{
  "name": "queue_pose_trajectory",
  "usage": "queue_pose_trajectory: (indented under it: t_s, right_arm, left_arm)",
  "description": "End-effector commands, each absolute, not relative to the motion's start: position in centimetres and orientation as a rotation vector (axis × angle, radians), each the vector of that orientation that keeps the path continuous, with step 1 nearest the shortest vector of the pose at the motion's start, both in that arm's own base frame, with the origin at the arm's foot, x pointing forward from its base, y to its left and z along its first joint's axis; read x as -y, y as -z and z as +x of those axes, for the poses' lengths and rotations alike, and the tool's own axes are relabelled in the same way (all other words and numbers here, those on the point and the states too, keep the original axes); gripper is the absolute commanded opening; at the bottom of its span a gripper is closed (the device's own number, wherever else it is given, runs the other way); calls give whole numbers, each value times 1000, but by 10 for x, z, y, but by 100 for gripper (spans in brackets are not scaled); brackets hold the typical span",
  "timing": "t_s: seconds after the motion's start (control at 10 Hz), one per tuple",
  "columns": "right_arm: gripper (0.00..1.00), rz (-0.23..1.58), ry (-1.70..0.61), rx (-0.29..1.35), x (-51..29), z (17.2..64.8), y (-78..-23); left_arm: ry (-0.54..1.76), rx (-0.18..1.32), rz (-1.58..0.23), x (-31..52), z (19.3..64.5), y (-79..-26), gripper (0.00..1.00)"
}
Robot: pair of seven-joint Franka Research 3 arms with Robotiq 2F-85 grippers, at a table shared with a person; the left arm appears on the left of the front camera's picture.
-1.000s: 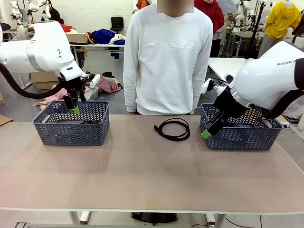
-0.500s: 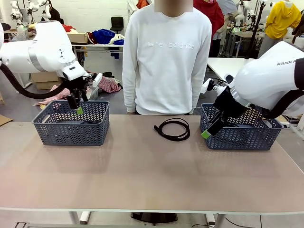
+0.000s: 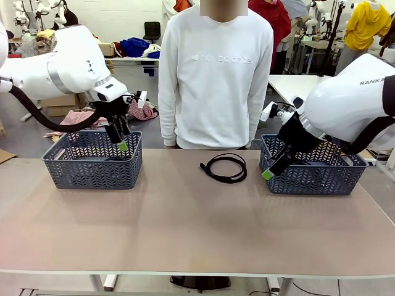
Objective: Organize the cables according to human instructions.
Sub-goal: Pick up a bundle of cables and place it in the basket indicated by the human.
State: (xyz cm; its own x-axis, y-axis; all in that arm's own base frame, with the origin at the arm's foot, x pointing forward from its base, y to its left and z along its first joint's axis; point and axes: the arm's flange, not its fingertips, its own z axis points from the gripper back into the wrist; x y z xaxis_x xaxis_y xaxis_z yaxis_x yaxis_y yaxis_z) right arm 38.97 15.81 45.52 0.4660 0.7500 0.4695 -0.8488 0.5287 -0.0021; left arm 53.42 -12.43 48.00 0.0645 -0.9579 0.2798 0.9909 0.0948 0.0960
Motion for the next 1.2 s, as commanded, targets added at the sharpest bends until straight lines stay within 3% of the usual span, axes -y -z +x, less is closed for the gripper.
queue_pose_trajectory:
  t_s: [0.0, 0.6, 1.1]
  right_arm:
    - [100, 246, -990, 448, -158, 390, -455]
    - [100, 246, -990, 448, -158, 390, -455]
    - [100, 246, -990, 448, -158, 390, -455]
  left_arm:
    - [1407, 339, -201, 123, 504, -472, 98]
    - [1373, 407, -251, 146, 446, -451, 98]
    - [1394, 384, -246, 149, 452, -452, 98]
